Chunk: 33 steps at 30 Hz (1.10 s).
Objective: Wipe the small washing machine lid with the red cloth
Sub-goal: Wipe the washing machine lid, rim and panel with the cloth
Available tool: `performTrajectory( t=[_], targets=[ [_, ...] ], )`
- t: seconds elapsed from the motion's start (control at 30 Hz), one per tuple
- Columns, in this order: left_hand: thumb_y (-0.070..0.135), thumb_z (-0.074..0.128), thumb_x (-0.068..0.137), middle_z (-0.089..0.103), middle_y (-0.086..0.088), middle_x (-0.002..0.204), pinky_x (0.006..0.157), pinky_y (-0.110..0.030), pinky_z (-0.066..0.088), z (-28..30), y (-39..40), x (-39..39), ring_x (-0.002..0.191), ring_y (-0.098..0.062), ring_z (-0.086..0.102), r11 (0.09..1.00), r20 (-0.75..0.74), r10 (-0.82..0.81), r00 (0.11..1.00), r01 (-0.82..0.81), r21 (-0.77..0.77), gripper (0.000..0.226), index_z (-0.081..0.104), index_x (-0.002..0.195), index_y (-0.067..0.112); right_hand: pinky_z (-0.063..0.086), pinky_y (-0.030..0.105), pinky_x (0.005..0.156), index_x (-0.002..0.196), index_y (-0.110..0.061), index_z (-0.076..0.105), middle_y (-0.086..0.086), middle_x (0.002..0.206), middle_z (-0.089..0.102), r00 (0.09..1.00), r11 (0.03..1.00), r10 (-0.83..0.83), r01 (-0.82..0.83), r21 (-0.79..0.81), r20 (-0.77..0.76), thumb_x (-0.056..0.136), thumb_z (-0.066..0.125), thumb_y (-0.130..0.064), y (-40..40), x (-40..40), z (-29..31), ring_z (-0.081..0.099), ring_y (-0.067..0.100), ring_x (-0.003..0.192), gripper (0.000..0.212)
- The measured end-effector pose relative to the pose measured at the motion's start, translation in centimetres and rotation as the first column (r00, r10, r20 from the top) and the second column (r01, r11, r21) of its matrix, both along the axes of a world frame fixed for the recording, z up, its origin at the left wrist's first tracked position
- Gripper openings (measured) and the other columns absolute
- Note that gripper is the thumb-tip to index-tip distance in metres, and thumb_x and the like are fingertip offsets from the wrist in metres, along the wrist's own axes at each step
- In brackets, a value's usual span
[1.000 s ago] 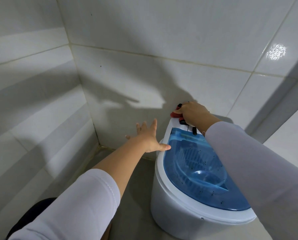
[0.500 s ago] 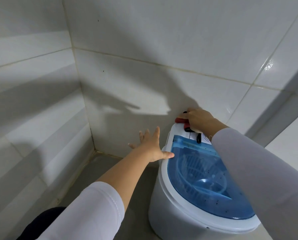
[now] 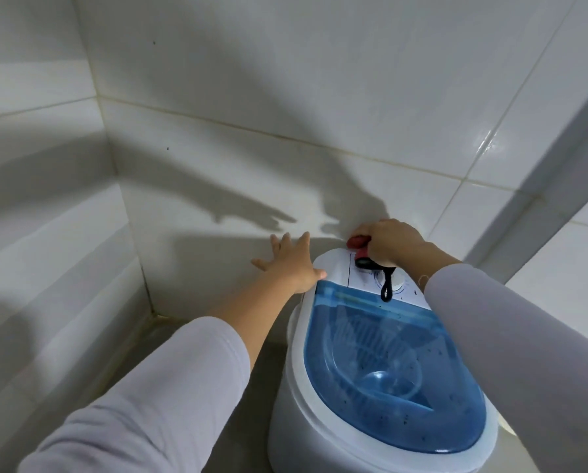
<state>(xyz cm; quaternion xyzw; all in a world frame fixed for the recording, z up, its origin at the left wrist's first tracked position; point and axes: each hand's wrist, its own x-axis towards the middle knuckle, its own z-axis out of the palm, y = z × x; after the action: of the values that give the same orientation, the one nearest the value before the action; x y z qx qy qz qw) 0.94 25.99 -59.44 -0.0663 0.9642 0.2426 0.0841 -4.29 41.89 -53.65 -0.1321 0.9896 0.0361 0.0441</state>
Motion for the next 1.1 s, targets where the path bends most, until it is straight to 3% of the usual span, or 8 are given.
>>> performTrajectory(
  t=[0.13, 0.23, 0.3, 0.4, 0.5, 0.63, 1.0, 1.1],
  targets=[
    [0.047, 0.058, 0.091, -0.007, -0.004, 0.163, 0.109, -0.072, 0.010, -0.9, 0.2, -1.0, 0.149, -0.030, -0.012, 1.000, 0.023, 0.009, 1.000, -0.009, 0.001, 0.088, 0.000, 0.154, 0.032, 0.046, 0.037, 0.092, 0.128, -0.029, 0.053, 0.006, 0.125, 0.058, 0.999, 0.999, -0.008, 0.006, 0.048, 0.042, 0.090, 0.043, -0.026, -0.2, -0.1, -1.0, 0.054, 0.029, 0.114, 0.039],
    [0.049, 0.060, 0.088, -0.003, -0.005, 0.163, 0.108, -0.074, 0.011, -1.0, 0.0, -1.4, 0.150, -0.030, -0.010, 1.000, 0.028, 0.003, 1.000, -0.002, -0.027, 0.090, 0.002, 0.154, 0.031, 0.048, 0.036, 0.085, 0.122, -0.023, 0.057, 0.005, 0.116, 0.062, 0.998, 0.994, 0.033, -0.037, 0.099, 0.048, 0.086, 0.050, -0.036, -0.3, 0.0, -1.2, 0.057, 0.028, 0.109, 0.038],
    [0.049, 0.060, 0.089, -0.002, -0.005, 0.163, 0.108, -0.073, 0.011, -1.0, 0.1, -1.4, 0.150, -0.030, -0.009, 0.999, 0.025, -0.006, 1.000, 0.007, -0.051, 0.089, 0.002, 0.154, 0.031, 0.047, 0.033, 0.079, 0.120, -0.021, 0.059, 0.005, 0.112, 0.063, 0.998, 0.994, 0.041, -0.045, 0.104, 0.039, 0.086, 0.052, -0.028, -0.3, 0.0, -1.2, 0.059, 0.028, 0.104, 0.035],
    [0.048, 0.058, 0.090, -0.003, -0.005, 0.163, 0.109, -0.072, 0.010, -0.9, 0.3, -1.3, 0.150, -0.030, -0.009, 0.998, 0.022, -0.008, 1.000, 0.010, -0.063, 0.088, 0.001, 0.155, 0.031, 0.045, 0.031, 0.076, 0.123, -0.025, 0.060, 0.008, 0.112, 0.063, 0.999, 0.996, 0.039, -0.041, 0.079, 0.018, 0.089, 0.049, -0.021, 0.0, 0.4, -0.9, 0.059, 0.028, 0.101, 0.035],
    [0.048, 0.057, 0.091, -0.005, -0.006, 0.163, 0.109, -0.072, 0.009, -0.9, 0.4, -1.3, 0.150, -0.030, -0.011, 0.998, 0.029, -0.005, 1.000, 0.007, -0.068, 0.087, -0.001, 0.154, 0.031, 0.046, 0.032, 0.083, 0.120, -0.028, 0.063, 0.007, 0.115, 0.063, 0.998, 0.998, 0.053, -0.053, 0.024, 0.022, 0.088, 0.053, -0.017, 0.5, 1.1, -0.6, 0.058, 0.029, 0.104, 0.035],
    [0.047, 0.057, 0.091, -0.005, -0.006, 0.163, 0.109, -0.072, 0.008, -0.9, 0.4, -1.3, 0.150, -0.030, -0.011, 0.997, 0.023, -0.003, 1.000, 0.005, -0.073, 0.087, 0.000, 0.154, 0.031, 0.046, 0.029, 0.079, 0.120, -0.038, 0.064, 0.003, 0.112, 0.066, 0.992, 0.993, 0.106, -0.101, -0.066, 0.072, 0.089, 0.057, -0.028, 0.8, 1.9, -0.7, 0.059, 0.026, 0.104, 0.034],
    [0.045, 0.059, 0.091, -0.001, -0.008, 0.163, 0.109, -0.072, 0.007, -0.3, 0.9, -0.7, 0.150, -0.031, -0.010, 0.994, 0.004, 0.014, 1.000, -0.014, -0.110, 0.086, 0.004, 0.155, 0.029, 0.045, 0.026, 0.078, 0.114, -0.047, 0.063, -0.009, 0.116, 0.063, 0.946, 0.964, 0.264, -0.266, -0.013, 0.187, 0.087, 0.050, -0.006, 1.5, 3.4, -0.8, 0.056, 0.019, 0.100, 0.051],
    [0.047, 0.058, 0.091, -0.002, -0.008, 0.163, 0.109, -0.072, 0.007, -0.3, 0.9, -0.6, 0.150, -0.031, -0.010, 0.994, 0.009, 0.019, 1.000, -0.018, -0.110, 0.086, 0.003, 0.155, 0.030, 0.049, 0.028, 0.084, 0.110, -0.046, 0.067, -0.008, 0.115, 0.065, 0.946, 0.965, 0.259, -0.261, -0.017, 0.195, 0.085, 0.050, -0.002, 1.6, 3.3, -0.5, 0.057, 0.018, 0.101, 0.053]
  ],
)
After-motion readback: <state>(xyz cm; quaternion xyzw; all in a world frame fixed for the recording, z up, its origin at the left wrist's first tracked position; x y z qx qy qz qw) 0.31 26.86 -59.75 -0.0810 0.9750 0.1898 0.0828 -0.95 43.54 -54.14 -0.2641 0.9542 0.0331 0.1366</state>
